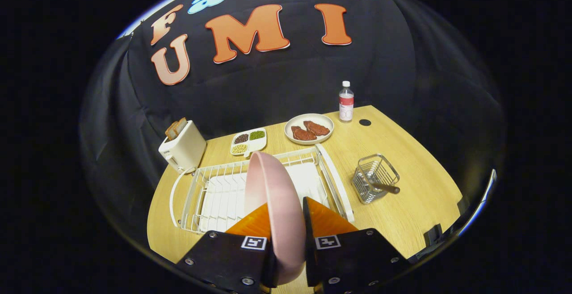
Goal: Take the plate from the dish rack, then take the spoon from the basket and place it into the plate.
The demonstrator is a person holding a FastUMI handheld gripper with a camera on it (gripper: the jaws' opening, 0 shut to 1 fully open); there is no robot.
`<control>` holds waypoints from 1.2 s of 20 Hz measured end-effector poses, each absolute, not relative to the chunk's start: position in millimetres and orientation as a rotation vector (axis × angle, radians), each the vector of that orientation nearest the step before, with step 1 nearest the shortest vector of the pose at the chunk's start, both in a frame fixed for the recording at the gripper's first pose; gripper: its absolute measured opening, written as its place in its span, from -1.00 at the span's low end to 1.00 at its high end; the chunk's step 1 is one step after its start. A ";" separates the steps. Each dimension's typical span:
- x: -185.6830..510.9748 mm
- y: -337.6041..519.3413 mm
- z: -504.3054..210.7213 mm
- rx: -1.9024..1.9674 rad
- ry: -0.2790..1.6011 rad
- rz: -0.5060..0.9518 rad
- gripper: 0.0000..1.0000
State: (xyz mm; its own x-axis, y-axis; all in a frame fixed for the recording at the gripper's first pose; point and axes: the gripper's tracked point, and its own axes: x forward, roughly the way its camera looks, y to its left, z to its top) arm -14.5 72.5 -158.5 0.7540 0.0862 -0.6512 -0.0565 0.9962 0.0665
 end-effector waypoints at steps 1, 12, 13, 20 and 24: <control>-25.1 68.8 -162.9 0.055 0.722 0.079 -0.50; -112.5 52.5 -235.6 0.197 0.853 0.060 -0.50; -116.7 55.0 -244.4 0.221 0.861 0.062 -0.49; -128.9 80.9 -279.7 0.353 0.862 0.085 -0.50; -128.7 85.2 -290.1 0.382 0.874 0.079 -0.48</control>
